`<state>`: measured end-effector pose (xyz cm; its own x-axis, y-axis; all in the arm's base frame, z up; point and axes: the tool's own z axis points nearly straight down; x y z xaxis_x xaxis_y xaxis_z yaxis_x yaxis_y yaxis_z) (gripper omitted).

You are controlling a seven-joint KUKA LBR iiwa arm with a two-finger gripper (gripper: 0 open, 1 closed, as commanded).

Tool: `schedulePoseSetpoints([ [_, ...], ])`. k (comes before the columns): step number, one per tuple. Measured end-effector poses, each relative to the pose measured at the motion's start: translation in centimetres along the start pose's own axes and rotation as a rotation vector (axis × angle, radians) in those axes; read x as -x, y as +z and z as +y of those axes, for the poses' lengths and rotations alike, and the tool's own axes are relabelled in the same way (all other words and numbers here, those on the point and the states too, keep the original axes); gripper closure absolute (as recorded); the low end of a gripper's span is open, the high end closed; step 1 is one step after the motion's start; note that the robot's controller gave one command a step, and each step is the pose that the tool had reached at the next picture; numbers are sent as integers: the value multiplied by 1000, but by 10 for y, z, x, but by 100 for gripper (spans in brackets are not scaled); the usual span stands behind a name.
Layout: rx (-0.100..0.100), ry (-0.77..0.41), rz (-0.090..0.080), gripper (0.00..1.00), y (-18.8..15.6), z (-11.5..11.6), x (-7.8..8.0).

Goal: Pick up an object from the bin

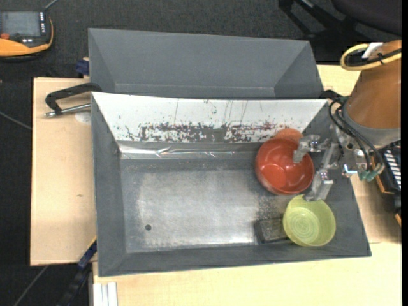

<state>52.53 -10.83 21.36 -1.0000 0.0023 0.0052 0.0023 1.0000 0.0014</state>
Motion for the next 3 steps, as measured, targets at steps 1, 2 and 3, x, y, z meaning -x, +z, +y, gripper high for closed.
schedulePoseSetpoints([
  [1,1,34,-1,0,138,8,20],
  [2,-1,34,-3,100,134,7,21],
  [3,-3,-191,-13,100,7,16,38],
])
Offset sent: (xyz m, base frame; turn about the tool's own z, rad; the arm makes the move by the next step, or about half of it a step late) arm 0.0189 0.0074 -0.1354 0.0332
